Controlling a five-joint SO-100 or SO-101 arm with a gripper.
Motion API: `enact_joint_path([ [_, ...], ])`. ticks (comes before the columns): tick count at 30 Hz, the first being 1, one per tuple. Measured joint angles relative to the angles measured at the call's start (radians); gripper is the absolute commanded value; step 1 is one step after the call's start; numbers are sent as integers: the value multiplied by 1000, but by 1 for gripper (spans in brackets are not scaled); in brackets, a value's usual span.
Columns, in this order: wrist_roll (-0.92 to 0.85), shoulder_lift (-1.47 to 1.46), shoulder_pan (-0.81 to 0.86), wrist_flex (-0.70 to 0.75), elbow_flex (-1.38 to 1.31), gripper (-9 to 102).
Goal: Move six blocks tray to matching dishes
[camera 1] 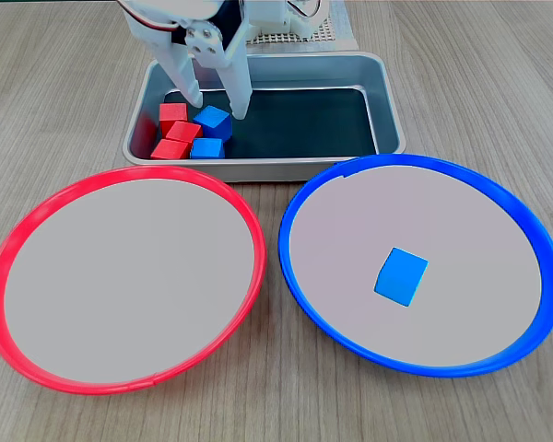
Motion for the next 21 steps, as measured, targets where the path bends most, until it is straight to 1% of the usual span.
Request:
enact_joint_path([
  [2, 5, 0, 0, -34, 0, 17],
  [7, -11, -12, 2, -89, 2, 11],
  [12, -37, -12, 3, -94, 29, 8],
  [15, -49, -11, 3, -94, 41, 1],
  [17, -51, -9, 3, -92, 48, 0],
  [19, 2, -2, -37, -81, 48, 0],
  [21, 103, 9, -98, -48, 28, 0],
])
